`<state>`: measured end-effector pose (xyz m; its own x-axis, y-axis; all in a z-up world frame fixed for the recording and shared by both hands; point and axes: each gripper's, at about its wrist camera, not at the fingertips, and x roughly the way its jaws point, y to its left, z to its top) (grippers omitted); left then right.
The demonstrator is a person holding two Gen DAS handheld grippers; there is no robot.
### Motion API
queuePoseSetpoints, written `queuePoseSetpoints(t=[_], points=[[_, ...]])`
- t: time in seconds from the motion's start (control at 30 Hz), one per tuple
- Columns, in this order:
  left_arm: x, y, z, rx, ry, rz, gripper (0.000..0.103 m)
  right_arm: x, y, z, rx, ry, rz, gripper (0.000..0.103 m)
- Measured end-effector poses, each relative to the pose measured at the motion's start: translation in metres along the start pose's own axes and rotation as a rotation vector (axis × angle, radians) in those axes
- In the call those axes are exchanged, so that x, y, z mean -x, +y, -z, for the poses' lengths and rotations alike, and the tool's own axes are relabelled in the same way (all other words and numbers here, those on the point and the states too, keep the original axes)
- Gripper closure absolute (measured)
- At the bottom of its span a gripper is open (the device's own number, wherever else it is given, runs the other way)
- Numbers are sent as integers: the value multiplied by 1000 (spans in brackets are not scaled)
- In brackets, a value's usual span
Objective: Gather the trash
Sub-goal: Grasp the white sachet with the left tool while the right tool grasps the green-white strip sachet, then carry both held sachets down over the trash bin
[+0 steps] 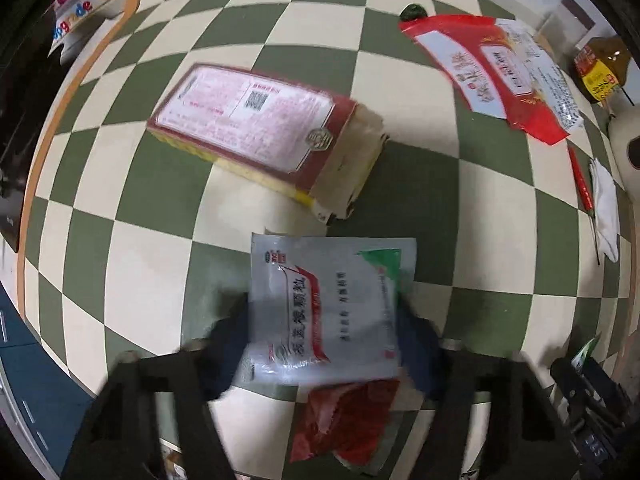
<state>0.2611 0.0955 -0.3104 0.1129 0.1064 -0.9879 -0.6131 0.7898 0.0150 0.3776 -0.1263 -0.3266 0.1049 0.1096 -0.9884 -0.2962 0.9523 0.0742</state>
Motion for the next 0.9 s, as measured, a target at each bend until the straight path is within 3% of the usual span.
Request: queuePoseSetpoints(t=[0.13,0.17,0.2,0.23,0.47,0.63,0.8,0.9], points=[[6,-2,2,-21,-8,-17,66,5,-4,-1,18,-42,28,45],[9,-2,3,-28,-16,-35,66,7,-8,-2,18,-52,31,61],[11,-1,5,-29,-22,-41,68,8,-12,-2,16,-60,25,85],[15,1,6,-28,-29,-44,69,8,-19,-4,4,-54,4,95],[59,3,22,-38,-133,-67,70,33,-41,1,-69,-111,-100,99],[100,3,51,-51,-227,-54,70,67,-24,22,-51,-183,-179,99],[136,18,77,-59,-333,-35,70,112,-4,56,9,-263,-187,99],[153,25,93,-78,-356,-46,70,136,11,80,56,-326,-157,99]])
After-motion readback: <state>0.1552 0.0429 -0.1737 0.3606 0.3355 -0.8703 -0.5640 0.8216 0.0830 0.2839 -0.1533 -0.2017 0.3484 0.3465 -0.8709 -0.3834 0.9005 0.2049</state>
